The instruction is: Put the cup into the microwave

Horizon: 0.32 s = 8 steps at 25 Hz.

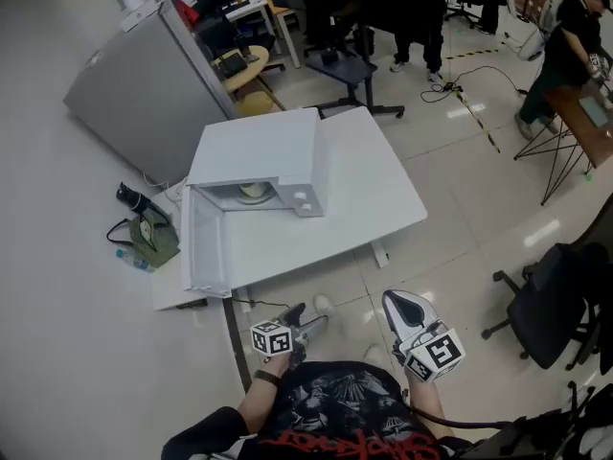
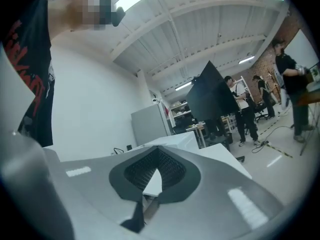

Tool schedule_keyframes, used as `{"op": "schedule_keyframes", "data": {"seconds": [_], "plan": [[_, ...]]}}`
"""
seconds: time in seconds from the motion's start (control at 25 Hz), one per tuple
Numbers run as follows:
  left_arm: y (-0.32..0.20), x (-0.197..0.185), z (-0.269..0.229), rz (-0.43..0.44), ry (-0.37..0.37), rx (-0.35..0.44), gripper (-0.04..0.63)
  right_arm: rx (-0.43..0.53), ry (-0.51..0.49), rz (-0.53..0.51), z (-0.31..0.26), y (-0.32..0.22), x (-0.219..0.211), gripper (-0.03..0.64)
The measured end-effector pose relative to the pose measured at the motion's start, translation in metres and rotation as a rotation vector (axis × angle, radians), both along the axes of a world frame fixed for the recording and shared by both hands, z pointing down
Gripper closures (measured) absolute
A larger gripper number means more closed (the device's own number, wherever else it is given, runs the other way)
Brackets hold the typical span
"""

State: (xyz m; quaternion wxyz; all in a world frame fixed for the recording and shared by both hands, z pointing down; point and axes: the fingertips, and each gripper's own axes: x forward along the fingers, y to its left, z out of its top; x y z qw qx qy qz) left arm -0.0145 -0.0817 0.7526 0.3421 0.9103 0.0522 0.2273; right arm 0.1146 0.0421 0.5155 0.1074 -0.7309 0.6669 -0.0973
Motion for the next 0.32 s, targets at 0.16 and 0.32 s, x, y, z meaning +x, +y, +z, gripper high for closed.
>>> {"op": "schedule_keyframes", "data": {"seconds": [0.16, 0.32], "plan": [[0.080, 0.012, -0.025, 0.284, 0.006, 0.147, 0.143, -0.013, 0.001, 0.096, 0.016, 0.066, -0.013, 0.617], [0.101, 0.022, -0.083, 0.587, 0.113, 0.332, 0.143, -0.014, -0.004, 0.215, 0.015, 0.073, -0.044, 0.617]]}}
